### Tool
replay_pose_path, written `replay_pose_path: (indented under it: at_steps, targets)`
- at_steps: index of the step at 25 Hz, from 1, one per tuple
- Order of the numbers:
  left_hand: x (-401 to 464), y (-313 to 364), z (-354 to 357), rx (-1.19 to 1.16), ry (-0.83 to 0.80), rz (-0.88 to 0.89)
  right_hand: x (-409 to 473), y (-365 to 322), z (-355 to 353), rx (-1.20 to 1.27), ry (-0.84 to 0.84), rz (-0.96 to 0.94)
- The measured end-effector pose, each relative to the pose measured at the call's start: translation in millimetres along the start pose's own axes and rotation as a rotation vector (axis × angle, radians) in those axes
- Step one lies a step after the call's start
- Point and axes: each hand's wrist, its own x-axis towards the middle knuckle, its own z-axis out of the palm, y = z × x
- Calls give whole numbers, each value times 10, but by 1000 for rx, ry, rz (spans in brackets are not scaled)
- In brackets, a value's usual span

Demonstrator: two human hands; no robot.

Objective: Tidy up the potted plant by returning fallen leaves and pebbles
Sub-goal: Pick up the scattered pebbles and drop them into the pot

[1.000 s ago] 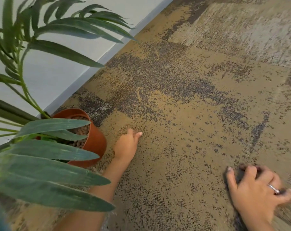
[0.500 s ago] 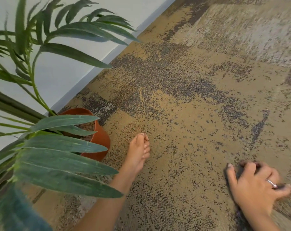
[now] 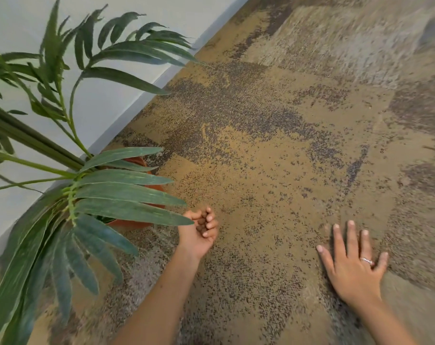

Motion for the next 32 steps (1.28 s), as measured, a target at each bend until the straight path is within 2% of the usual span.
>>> replay_pose_path:
  at_steps: [2,4,6,8,10,11,15,18,21,23,28,32]
  targets:
    - [18,-4,-23,142,41,-9,-84,12,21,8,-65,-3]
    - [79,-21,-30,389,133,3,-187,6,32,5,-136,6]
    - [185,-37,-25,771,238,71,-256,-5,32,7,-192,6]
    - [293,-68,21,1253,307,195,-273,-9,23,0,-216,-8]
    - [374,-102,102,1709,335,293,-268,-16,1,0,-232,-16]
    - [403,-121,140,1862,340,309,-270,-16,-3,-1,-234,-15]
    - [494,-150,196,2175,293,348,-291,-26,-10,4,-228,3]
    - [501,-133,133,2153,227,343,-297,-37,-24,2,-219,7]
    - [292,-152,54,1948,146,409,-309,-48,-12,0,-221,13]
    - [28,-189,16,1748,125,441,-313,-44,-1,-1,-207,16]
    - [-484,-64,-221,1069,197,279,-380,-139,-1,48,-182,24]
    - [-741,207,-354,746,177,239,-627,-319,155,104,-215,15]
